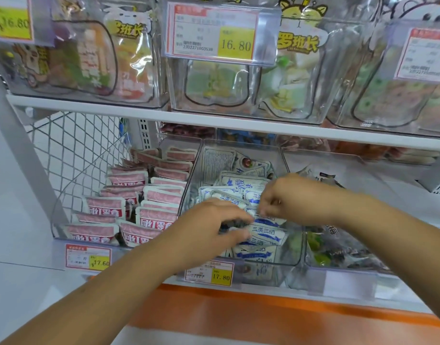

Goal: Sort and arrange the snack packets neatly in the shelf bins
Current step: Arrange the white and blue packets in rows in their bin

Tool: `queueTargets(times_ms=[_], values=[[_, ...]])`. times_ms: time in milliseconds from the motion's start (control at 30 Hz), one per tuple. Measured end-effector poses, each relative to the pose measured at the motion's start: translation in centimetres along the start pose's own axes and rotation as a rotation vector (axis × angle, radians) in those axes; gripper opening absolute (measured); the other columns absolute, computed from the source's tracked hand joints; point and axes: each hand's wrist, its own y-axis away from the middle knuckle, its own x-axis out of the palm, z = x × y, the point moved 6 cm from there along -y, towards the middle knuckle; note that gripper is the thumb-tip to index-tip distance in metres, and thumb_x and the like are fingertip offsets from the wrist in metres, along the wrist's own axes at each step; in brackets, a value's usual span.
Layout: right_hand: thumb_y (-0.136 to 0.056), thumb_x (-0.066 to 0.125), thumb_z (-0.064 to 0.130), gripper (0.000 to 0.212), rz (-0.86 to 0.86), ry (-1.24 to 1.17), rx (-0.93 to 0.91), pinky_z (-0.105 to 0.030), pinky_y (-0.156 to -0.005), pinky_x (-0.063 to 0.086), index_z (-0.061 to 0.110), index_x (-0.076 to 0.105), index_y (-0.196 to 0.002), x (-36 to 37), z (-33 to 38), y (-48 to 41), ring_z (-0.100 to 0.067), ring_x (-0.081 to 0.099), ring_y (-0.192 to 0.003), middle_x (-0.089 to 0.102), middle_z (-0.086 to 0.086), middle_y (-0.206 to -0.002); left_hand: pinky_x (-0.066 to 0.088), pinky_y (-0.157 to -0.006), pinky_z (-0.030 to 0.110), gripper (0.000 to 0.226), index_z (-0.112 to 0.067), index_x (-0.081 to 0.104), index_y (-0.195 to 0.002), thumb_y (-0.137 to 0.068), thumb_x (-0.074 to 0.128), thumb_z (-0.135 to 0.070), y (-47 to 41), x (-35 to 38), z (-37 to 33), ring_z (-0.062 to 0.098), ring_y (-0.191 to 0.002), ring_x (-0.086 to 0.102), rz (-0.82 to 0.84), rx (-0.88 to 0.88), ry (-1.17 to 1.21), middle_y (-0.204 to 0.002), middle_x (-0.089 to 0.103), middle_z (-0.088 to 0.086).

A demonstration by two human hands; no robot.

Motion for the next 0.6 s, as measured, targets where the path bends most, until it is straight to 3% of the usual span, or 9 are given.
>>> queueTargets(times_ms=[67, 133, 167, 233, 333, 433, 500, 600], values=[[-0.094, 0.056, 0.039, 0.029, -0.045, 0.065, 0.026, -0.032, -0.094, 0.046, 0.026, 0.064, -0.119, -0.7, -0.8, -0.4, -0.013, 0.057, -0.107, 0.063, 0.006, -0.120, 0.033, -0.107, 0.026, 0.037, -0.035, 0.054, -0.133, -0.096, 0.052, -0.040, -1.0, -1.1, -0.3, 0.000, -0.122, 0.039, -0.115, 0.024, -0.105, -0.130, 0.053, -0.018], [-0.092, 0.057, 0.045, 0.039, -0.018, 0.208, 0.044, -0.036, -0.095, 0.047, 0.026, 0.058, -0.126, 0.4, -0.9, -0.8, -0.018, 0.056, -0.112, 0.059, 0.004, -0.124, 0.027, -0.109, 0.026, 0.042, -0.031, 0.045, -0.142, -0.100, 0.046, -0.035, -2.1, -0.9, -0.4, 0.008, -0.131, 0.035, -0.101, 0.041, -0.286, -0.143, 0.046, -0.014], [-0.091, 0.058, 0.045, 0.036, -0.011, 0.275, 0.032, -0.038, -0.092, 0.049, 0.025, 0.059, -0.120, 1.2, -0.7, -1.1, -0.020, 0.057, -0.108, 0.060, 0.002, -0.120, 0.031, -0.107, 0.028, 0.040, -0.032, 0.045, -0.141, -0.101, 0.044, -0.033, -2.5, -0.5, -0.1, 0.011, -0.130, 0.038, -0.061, 0.039, -0.376, -0.142, 0.047, -0.013], [-0.091, 0.059, 0.040, 0.020, -0.021, 0.318, 0.001, -0.039, -0.081, 0.053, 0.021, 0.061, -0.093, 2.2, -0.5, -1.1, -0.022, 0.060, -0.092, 0.064, -0.001, -0.102, 0.046, -0.092, 0.032, 0.029, -0.034, 0.058, -0.125, -0.101, 0.043, -0.029, -2.7, -0.4, 1.0, 0.015, -0.115, 0.052, 0.007, 0.006, -0.543, -0.124, 0.060, -0.012], [-0.090, 0.058, 0.038, 0.028, 0.023, 0.307, -0.011, -0.040, -0.073, 0.053, 0.015, 0.052, -0.076, 2.4, -1.0, -0.7, -0.023, 0.059, -0.080, 0.064, -0.004, -0.089, 0.048, -0.074, 0.031, 0.014, -0.024, 0.061, -0.089, -0.096, 0.050, -0.020, -2.1, -1.3, 3.1, 0.020, -0.089, 0.059, 0.058, -0.078, -0.679, -0.091, 0.064, -0.006], [-0.095, 0.054, 0.040, 0.020, 0.127, 0.080, -0.021, -0.034, -0.090, 0.050, 0.028, 0.067, -0.103, 1.6, -1.2, -0.7, -0.012, 0.061, -0.099, 0.064, 0.009, -0.114, 0.045, -0.091, 0.031, 0.022, -0.030, 0.064, -0.113, -0.099, 0.046, -0.032, -1.7, -1.5, 3.2, 0.018, -0.104, 0.056, 0.058, -0.053, -0.615, -0.110, 0.065, -0.009], [-0.097, 0.052, 0.037, 0.025, 0.030, -0.077, -0.005, -0.027, -0.094, 0.046, 0.031, 0.065, -0.117, 0.0, -1.7, -1.8, -0.005, 0.058, -0.102, 0.063, 0.012, -0.120, 0.041, -0.093, 0.029, 0.033, -0.034, 0.053, -0.131, -0.100, 0.043, -0.038, -1.8, -2.0, 2.5, 0.018, -0.113, 0.054, 0.000, -0.065, -0.544, -0.125, 0.059, -0.011], [-0.096, 0.056, 0.030, 0.027, -0.085, -0.025, 0.048, -0.026, -0.088, 0.045, 0.024, 0.061, -0.122, -0.7, -2.4, -4.3, -0.014, 0.058, -0.104, 0.063, 0.003, -0.121, 0.038, -0.094, 0.027, 0.039, -0.035, 0.043, -0.140, -0.101, 0.043, -0.034, -2.1, -2.5, 2.0, 0.017, -0.117, 0.052, -0.065, -0.051, -0.536, -0.131, 0.056, -0.010]])
